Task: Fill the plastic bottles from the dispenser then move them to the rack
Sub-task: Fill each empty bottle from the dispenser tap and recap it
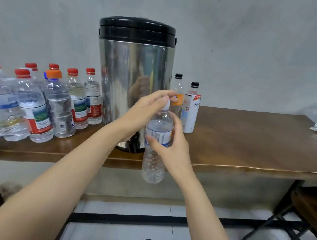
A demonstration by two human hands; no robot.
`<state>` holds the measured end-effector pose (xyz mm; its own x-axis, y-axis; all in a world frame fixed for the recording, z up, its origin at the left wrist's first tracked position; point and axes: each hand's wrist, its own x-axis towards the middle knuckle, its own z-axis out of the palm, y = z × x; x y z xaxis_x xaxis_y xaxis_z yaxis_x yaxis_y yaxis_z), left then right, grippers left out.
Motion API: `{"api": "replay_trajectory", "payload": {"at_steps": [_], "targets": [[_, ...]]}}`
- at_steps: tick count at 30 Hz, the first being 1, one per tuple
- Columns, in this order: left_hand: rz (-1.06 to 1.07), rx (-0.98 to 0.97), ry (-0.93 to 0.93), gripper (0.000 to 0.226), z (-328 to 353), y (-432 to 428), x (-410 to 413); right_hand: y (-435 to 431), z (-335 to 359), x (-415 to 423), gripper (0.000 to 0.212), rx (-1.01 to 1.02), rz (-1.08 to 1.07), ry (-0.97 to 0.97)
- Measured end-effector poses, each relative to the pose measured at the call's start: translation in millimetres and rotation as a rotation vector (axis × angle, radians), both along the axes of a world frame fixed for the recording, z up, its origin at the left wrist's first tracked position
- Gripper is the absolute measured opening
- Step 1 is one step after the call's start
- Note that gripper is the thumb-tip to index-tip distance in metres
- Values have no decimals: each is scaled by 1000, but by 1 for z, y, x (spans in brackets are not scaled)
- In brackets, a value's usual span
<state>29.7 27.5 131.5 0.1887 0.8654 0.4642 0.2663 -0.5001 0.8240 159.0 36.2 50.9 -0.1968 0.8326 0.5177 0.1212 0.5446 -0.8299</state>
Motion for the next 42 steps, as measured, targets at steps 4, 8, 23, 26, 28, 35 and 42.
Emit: {"api": "replay_trajectory", "payload": {"at_steps": [4,8,23,26,28,35,42], "targets": [[30,-37,-128,28,-10,-14,-13,-7,-12,-10,77,-6,-39,-25],[241,83,-74,23,-26,-16,-18,-15,-22,-23,80,18,-111,-81],[429,223,298,19,-29,-26,-52,-27,-49,-42,82,51,-264,-238],[450,188,156,13,-24,-28,-54,-28,-51,-46,81,37,-259,-211],[443,146,-55,12,-23,-27,-59,-28,-54,-48,80,16,-254,-191],[593,-75,-353,16,-75,-1,-122,-26,-70,-45,76,-52,-304,-154],[943,-246,-12,18,-143,21,-158,-22,-87,-40,76,-104,-357,-182]]}}
